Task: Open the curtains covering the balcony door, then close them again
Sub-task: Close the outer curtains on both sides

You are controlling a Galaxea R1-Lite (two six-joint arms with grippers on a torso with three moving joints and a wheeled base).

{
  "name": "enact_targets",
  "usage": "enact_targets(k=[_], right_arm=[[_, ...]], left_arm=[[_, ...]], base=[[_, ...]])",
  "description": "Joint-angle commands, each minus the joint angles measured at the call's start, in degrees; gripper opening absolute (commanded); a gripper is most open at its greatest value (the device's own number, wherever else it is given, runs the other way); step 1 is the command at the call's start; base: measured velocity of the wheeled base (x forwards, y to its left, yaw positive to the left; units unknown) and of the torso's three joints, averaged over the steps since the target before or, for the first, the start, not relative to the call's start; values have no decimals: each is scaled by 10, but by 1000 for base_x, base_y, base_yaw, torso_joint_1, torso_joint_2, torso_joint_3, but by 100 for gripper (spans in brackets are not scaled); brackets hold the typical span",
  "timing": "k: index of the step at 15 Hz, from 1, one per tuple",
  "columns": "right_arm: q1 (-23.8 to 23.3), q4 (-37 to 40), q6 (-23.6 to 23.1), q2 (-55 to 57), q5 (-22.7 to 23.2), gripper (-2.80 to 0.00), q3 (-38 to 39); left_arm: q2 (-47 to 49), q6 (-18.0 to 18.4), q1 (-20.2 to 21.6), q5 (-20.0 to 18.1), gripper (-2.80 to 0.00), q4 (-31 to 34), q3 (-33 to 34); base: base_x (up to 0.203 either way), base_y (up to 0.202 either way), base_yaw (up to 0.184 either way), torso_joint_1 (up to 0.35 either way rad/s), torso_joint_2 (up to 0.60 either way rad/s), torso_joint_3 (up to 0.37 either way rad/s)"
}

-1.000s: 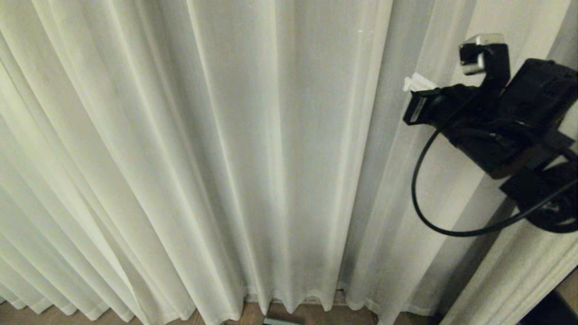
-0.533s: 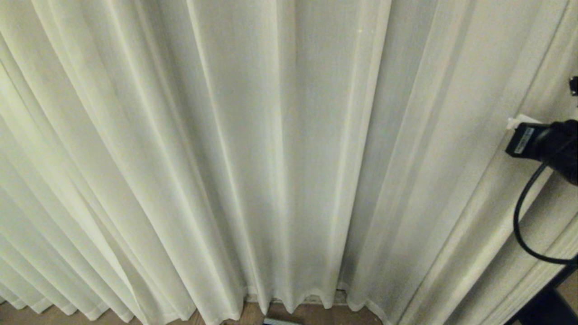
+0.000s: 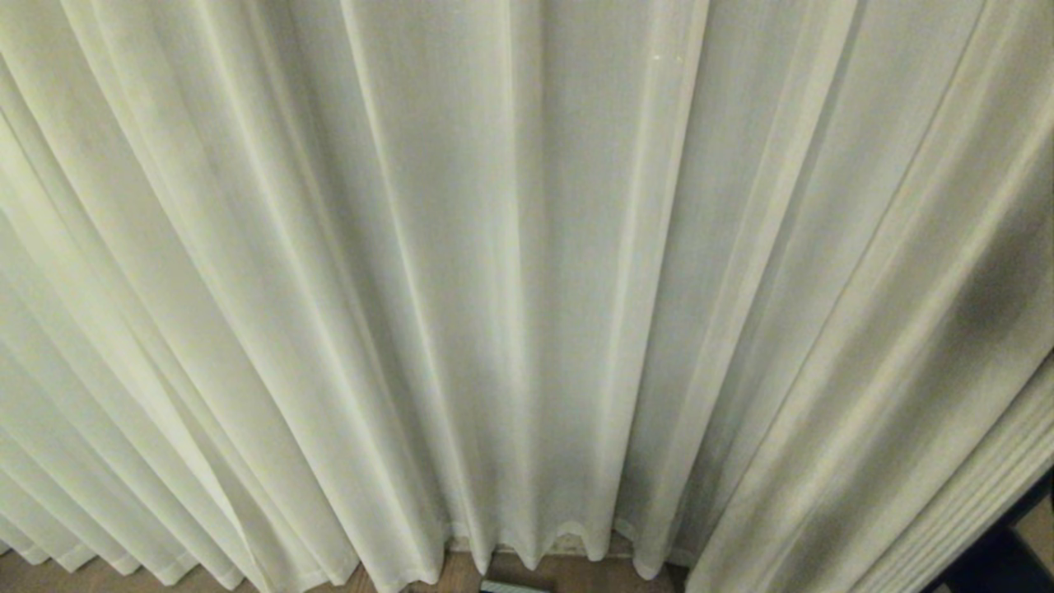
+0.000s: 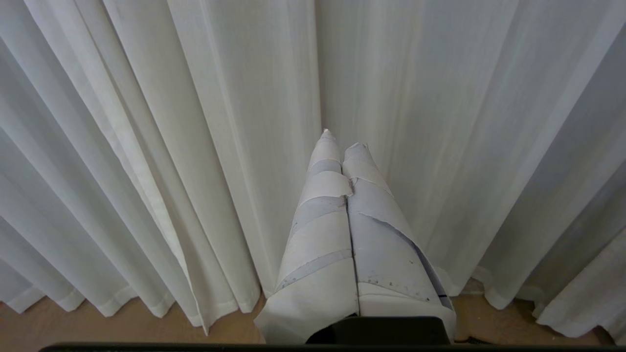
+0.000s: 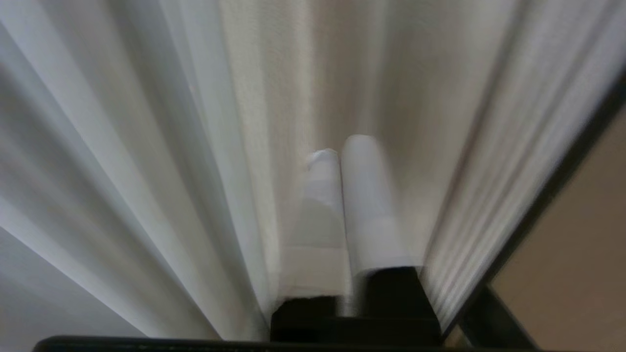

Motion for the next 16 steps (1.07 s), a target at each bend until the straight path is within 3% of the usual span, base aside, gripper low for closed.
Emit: enact_targets(k=[1,8,16], right_arm=[[-6,-2,9,-34,-1,0,16],[-35,-6,16,-25,-5,0,-12],[-63,-6,32,110,-2,0,-178]], left_arm=[[0,0,0,0,-280,0,1],[0,0,0,0,-280,0,0],[0,0,0,0,-280,0,0]], base=[[0,0,0,0,0,0],[0,0,0,0,0,0],[0,0,0,0,0,0]])
